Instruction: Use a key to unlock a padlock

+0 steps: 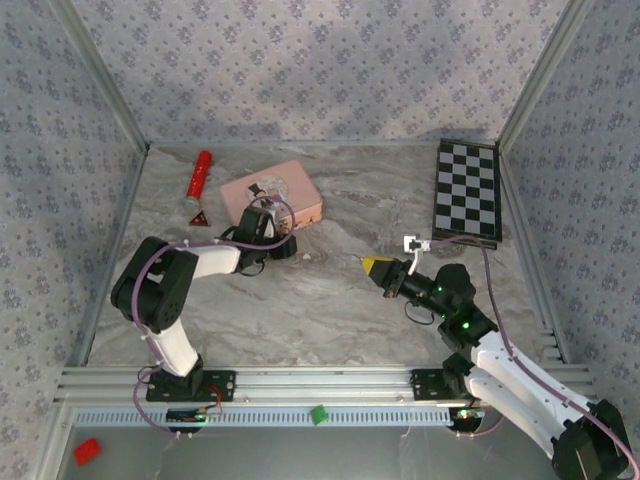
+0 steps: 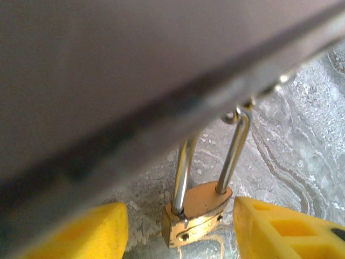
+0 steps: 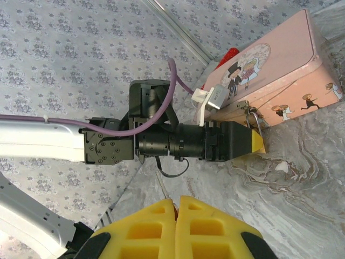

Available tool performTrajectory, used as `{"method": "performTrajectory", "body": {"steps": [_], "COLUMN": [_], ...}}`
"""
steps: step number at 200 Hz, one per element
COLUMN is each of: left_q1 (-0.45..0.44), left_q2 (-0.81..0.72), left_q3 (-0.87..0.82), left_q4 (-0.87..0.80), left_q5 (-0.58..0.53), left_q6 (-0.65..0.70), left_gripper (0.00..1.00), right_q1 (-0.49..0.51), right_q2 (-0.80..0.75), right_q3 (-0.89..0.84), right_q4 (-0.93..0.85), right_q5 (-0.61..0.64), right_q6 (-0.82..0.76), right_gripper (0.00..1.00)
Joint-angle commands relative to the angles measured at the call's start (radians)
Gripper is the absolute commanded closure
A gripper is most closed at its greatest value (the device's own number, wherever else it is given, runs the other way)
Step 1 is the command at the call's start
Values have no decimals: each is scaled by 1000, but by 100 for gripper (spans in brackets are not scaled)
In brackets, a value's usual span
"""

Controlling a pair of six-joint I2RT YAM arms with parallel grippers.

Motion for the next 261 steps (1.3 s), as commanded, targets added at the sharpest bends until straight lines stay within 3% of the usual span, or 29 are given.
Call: {"method": "performTrajectory", "body": {"steps": [1, 71, 186, 261], "left_q1": [-10, -14, -36, -38], "left_q2": [81, 123, 96, 2], "left_q3": [52, 83, 64, 44], "left_q4": [124, 138, 138, 111], "left_q5": [60, 141, 126, 151], "left_q6": [2, -2, -46, -182], "left_gripper": [47, 56, 75, 85], "right_q1": [5, 7, 11, 23], "right_q2": [-14, -16, -3, 58], "right_q3": [-6, -6, 6, -1], "right_q4": [-3, -9, -27, 10], "right_q5": [1, 8, 18, 43], "right_q6": [-12, -12, -18, 25], "right_gripper": [100, 100, 100, 100]}}
